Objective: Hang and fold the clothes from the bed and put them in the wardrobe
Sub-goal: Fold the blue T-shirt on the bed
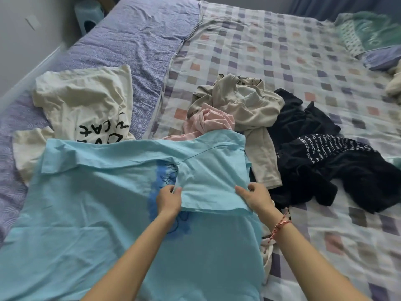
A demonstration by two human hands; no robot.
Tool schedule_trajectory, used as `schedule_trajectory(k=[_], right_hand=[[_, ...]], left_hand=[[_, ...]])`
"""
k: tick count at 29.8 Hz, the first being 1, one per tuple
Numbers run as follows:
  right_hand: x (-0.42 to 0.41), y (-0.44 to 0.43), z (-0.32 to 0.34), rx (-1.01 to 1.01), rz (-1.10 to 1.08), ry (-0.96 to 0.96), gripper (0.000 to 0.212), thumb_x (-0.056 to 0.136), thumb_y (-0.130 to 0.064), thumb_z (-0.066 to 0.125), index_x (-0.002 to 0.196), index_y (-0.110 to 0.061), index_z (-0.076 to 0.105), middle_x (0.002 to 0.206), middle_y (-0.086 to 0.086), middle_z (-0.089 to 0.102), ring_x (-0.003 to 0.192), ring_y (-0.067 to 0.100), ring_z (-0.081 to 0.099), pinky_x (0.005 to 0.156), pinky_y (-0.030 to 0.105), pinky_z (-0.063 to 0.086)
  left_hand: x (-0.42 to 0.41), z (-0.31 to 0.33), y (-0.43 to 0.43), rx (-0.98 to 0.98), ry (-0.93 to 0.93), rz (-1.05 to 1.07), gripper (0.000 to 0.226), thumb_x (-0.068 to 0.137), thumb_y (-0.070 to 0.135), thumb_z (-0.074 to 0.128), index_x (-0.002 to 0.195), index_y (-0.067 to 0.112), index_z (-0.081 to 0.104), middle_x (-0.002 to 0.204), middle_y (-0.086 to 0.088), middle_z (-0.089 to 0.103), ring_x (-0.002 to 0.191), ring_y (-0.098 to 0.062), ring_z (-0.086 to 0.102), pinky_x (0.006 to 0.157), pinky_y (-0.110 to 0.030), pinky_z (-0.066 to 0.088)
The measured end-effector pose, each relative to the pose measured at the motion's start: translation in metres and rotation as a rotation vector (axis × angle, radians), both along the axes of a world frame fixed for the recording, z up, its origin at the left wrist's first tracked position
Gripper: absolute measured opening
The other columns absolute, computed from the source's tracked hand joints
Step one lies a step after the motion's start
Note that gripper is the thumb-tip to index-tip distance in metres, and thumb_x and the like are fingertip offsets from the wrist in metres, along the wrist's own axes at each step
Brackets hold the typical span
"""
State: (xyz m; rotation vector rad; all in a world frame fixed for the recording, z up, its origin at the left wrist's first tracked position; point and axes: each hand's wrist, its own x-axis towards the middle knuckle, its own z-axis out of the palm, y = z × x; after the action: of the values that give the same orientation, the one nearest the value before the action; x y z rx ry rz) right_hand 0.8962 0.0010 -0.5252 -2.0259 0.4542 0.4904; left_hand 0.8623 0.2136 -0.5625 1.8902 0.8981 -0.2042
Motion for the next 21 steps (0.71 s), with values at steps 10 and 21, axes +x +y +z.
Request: schedule_trajectory(k=[10,21], right_hand=[[-0.191,-0.055,-0.054,0.028,0.052,0.485,0.04,0.086,-0.017,0.066,0.055,-0.015,0.04,0.046,0.001,0.04,0.038,0.011,0.037,0.037,0.017,0.026],[-0.264,-0.052,-0.048,0.157,-0.026,0.497,0.032,0.082,-0.01,0.063,0.057,-0.012,0.044,0.055,0.005,0.039,0.041,0.01,0.036,0.041,0.019,0.028]], left_hand=[[-0.202,-0.036,-0.071,-0.003,0.348,0.116,0.029,0.082,0.012,0.066,0.104,-0.005,0.057,0.112,-0.027,0.056,0.112,-0.037,0.049,0.093,-0.032,0.038],[-0.272,-0.022,-0.117,-0.087,0.425,0.294,0.05,0.1,0.037,0.034,0.102,-0.007,0.059,0.115,-0.027,0.059,0.106,-0.038,0.054,0.082,-0.035,0.04]])
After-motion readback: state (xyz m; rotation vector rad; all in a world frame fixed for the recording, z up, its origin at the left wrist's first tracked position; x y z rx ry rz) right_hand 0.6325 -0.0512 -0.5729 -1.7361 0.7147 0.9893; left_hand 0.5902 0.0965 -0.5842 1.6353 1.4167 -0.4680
